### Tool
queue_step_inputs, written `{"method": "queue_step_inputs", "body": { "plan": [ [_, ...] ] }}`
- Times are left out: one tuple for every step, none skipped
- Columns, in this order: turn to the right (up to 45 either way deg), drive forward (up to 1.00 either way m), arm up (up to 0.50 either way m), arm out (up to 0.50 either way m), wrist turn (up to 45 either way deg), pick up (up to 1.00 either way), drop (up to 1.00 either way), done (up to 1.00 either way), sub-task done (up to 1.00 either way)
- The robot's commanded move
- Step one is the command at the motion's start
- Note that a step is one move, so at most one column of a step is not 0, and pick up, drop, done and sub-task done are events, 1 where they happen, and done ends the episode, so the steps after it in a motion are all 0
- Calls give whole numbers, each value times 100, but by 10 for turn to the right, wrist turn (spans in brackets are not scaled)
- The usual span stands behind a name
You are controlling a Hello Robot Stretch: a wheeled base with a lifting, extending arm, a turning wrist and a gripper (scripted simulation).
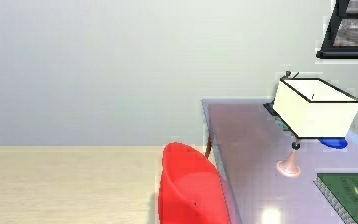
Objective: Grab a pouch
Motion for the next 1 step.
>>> {"method": "queue_step_inputs", "body": {
  "plan": [
    [0,0,50,0,0,0,0,0,0]
  ]
}}
